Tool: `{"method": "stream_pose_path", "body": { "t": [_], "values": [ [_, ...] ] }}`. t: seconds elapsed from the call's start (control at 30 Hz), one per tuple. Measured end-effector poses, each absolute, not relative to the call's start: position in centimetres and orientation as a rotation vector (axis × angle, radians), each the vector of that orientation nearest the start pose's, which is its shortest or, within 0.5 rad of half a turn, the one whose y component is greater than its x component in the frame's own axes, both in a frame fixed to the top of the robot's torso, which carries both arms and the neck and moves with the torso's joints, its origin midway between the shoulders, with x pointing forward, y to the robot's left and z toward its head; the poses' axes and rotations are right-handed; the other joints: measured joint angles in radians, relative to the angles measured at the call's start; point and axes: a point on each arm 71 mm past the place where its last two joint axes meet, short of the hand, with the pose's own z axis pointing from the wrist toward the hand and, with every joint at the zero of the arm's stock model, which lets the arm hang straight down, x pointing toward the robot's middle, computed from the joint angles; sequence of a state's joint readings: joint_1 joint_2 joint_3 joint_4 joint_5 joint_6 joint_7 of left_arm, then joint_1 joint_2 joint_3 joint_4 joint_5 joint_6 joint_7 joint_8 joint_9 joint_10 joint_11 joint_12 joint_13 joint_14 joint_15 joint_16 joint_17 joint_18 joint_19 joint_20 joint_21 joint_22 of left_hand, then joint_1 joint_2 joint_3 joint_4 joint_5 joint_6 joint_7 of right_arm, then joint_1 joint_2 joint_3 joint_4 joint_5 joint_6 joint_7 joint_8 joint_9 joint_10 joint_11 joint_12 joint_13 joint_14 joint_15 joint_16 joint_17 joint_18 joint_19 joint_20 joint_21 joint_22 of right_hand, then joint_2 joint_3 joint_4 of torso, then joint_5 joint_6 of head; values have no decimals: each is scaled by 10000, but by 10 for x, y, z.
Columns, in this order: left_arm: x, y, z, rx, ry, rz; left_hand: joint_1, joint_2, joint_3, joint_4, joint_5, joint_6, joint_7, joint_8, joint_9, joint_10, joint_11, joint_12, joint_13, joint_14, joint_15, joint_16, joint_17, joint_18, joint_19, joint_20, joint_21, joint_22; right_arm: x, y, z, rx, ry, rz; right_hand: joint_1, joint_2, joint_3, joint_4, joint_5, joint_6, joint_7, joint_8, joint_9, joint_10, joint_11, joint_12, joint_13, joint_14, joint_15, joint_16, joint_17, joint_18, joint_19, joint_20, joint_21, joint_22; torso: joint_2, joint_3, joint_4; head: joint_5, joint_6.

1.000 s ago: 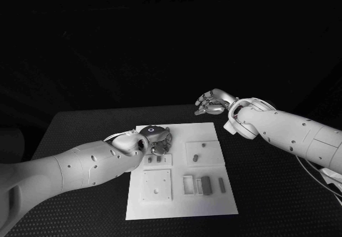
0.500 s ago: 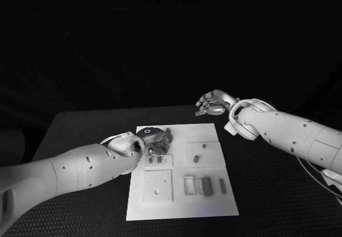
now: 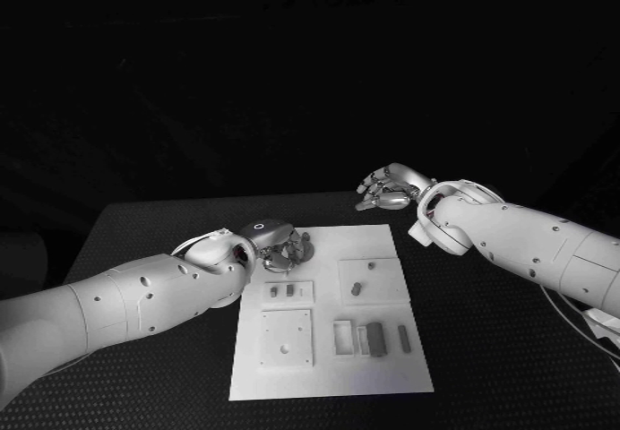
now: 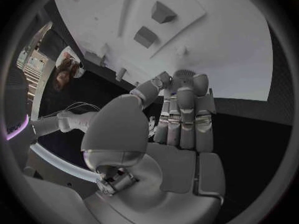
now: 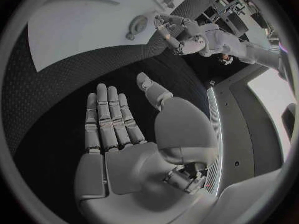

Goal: Assemble the parts on the task board

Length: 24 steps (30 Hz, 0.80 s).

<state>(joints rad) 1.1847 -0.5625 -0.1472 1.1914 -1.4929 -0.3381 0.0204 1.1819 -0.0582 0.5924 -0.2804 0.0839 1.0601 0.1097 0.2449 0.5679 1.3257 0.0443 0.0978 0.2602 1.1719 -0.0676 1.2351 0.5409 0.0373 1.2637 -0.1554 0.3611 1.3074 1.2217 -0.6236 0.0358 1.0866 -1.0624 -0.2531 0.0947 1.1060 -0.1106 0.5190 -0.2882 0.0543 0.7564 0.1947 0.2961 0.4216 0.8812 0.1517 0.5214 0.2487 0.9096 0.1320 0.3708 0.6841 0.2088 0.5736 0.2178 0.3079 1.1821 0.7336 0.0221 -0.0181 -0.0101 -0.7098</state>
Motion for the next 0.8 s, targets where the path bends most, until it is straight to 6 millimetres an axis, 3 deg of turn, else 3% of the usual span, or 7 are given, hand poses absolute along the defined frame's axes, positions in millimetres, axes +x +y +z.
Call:
{"method": "stream_pose_path", "body": {
  "t": [0.4,0.8],
  "values": [
    [520,164,-236,3244,17279,-6124,-49,49,-33,31,-155,-7,8,-22,-35,-1,-1,-59,37,-1,1,-1,-25,1,1,3,0,5,569,-219,-174,2180,16415,8127,0,0,0,0,0,0,0,0,-8,-1,0,0,-9,0,0,-5,1,0,0,0,0,9,-2,0,-2,-11,-1],
    [517,167,-240,3322,17623,-6053,-56,54,-45,19,-156,-8,9,-2,-38,-4,-4,-59,36,-2,2,-7,-34,1,-23,-18,0,6,569,-219,-174,2182,16416,8124,0,0,0,0,0,0,0,0,-7,0,0,0,-18,1,-1,-42,2,1,0,0,0,9,6,-1,-3,2,-32]
  ]
}}
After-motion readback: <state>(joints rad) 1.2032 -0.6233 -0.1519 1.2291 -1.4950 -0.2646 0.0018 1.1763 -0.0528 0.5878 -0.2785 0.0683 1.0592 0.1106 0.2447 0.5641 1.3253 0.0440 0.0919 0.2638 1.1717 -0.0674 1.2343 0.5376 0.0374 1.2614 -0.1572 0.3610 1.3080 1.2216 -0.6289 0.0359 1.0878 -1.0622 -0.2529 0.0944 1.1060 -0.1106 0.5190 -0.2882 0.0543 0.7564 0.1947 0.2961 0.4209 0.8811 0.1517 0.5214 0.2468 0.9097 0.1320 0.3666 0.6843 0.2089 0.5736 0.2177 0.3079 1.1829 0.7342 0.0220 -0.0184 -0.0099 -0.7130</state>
